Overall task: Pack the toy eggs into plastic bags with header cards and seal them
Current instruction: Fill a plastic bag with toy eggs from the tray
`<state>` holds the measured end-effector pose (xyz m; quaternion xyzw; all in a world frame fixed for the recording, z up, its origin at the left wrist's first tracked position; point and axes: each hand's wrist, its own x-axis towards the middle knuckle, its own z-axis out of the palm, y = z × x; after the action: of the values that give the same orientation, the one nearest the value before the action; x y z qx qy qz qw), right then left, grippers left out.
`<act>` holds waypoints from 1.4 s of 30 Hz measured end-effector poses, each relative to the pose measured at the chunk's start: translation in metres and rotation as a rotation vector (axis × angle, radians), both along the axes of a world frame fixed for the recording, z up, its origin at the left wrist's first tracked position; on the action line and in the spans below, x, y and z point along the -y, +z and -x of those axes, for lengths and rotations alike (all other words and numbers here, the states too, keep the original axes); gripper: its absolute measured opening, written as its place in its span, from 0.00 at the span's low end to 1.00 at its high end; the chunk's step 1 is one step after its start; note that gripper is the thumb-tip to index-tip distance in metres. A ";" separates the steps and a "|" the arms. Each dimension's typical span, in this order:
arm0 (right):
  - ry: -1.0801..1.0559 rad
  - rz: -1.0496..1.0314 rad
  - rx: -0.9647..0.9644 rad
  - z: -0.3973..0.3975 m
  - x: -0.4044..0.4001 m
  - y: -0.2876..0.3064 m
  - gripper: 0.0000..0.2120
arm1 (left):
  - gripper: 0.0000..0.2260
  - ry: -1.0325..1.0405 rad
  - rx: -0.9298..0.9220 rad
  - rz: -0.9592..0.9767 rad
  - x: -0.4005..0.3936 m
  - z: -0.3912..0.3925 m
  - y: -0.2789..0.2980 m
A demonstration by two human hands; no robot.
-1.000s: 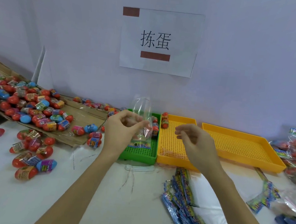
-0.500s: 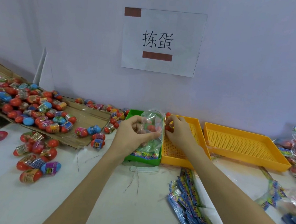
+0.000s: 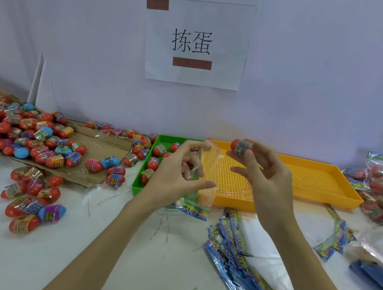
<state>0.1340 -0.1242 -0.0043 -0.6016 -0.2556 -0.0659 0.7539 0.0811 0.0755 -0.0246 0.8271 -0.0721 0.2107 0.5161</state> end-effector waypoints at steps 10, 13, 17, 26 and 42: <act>0.029 0.273 0.110 0.003 0.002 0.002 0.11 | 0.34 -0.058 0.098 -0.138 0.011 0.002 -0.002; 0.025 0.274 0.087 0.003 0.002 -0.001 0.10 | 0.28 -0.010 0.091 -0.109 0.013 0.002 -0.003; 0.017 0.263 0.068 0.000 0.004 -0.002 0.10 | 0.25 0.027 0.080 -0.137 0.017 0.004 -0.002; -0.078 0.278 0.028 0.002 0.002 -0.005 0.14 | 0.28 0.011 0.123 -0.102 0.019 0.006 0.003; 0.005 0.490 0.175 0.004 0.004 -0.005 0.06 | 0.26 0.011 0.126 -0.172 0.022 0.007 0.005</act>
<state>0.1299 -0.1278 -0.0091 -0.7577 -0.3297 -0.0522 0.5608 0.0742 0.0540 -0.0198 0.8540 -0.1176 0.2580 0.4362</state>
